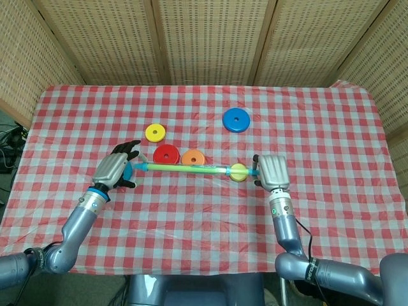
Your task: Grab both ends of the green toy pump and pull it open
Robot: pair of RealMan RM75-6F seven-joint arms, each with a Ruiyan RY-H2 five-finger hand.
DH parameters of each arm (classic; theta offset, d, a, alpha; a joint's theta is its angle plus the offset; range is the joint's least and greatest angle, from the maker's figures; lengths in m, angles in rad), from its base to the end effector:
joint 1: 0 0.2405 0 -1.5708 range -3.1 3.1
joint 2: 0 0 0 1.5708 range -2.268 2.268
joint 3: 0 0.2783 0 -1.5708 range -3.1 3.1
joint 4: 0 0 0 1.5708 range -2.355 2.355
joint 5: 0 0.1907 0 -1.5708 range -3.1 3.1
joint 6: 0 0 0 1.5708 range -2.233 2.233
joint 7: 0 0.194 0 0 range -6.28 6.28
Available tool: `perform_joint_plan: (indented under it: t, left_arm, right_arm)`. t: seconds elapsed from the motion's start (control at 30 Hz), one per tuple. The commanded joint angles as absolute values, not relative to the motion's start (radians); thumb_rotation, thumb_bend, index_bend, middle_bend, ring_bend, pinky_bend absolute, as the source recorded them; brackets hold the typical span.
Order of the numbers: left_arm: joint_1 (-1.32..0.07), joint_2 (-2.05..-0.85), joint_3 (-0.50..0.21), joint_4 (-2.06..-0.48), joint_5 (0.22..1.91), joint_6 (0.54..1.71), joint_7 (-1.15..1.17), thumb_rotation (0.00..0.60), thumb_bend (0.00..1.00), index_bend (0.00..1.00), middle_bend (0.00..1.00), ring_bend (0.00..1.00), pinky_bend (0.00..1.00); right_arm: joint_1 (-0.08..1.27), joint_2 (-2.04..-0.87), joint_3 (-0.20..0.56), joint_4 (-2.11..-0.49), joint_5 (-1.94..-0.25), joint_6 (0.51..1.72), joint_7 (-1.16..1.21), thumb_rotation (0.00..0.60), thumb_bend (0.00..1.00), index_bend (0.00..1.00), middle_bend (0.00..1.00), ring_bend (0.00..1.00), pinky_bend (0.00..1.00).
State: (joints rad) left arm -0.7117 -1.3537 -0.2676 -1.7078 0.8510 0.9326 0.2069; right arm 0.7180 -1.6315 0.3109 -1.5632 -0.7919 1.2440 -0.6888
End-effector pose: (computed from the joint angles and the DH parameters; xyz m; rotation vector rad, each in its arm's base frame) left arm -0.1664 0.4035 0.0447 -1.6179 -1.3393 -1.0062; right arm -0.1659 -0.4126 0.0161 1.4918 -0.9686 0.8299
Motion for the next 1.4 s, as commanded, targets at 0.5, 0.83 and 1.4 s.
perform_joint_plan:
  t: [0.5, 0.83, 1.4]
  left_arm:
    - [-0.758, -1.390, -0.251, -1.701, 0.800, 0.967, 0.277, 0.600, 0.30, 0.36, 0.00, 0.00, 0.00]
    - [-0.771, -1.416, -0.241, -1.693, 0.789, 0.990, 0.299, 0.600, 0.30, 0.40, 0.00, 0.00, 0.00]
    - [-0.769, -1.432, -0.233, -1.701, 0.785, 1.028, 0.312, 0.600, 0.44, 0.45, 0.00, 0.00, 0.00]
  right_arm:
    - [0.715, -1.615, 0.301, -1.587, -0.786, 1.249, -0.686, 0.600, 0.58, 0.75, 1.00, 1.00, 0.92]
    - [0.707, -1.602, 0.294, -1.593, -0.788, 1.255, -0.678, 0.600, 0.59, 0.76, 1.00, 1.00, 0.92]
    - [0.694, -1.581, 0.285, -1.596, -0.796, 1.251, -0.655, 0.600, 0.59, 0.76, 1.00, 1.00, 0.92]
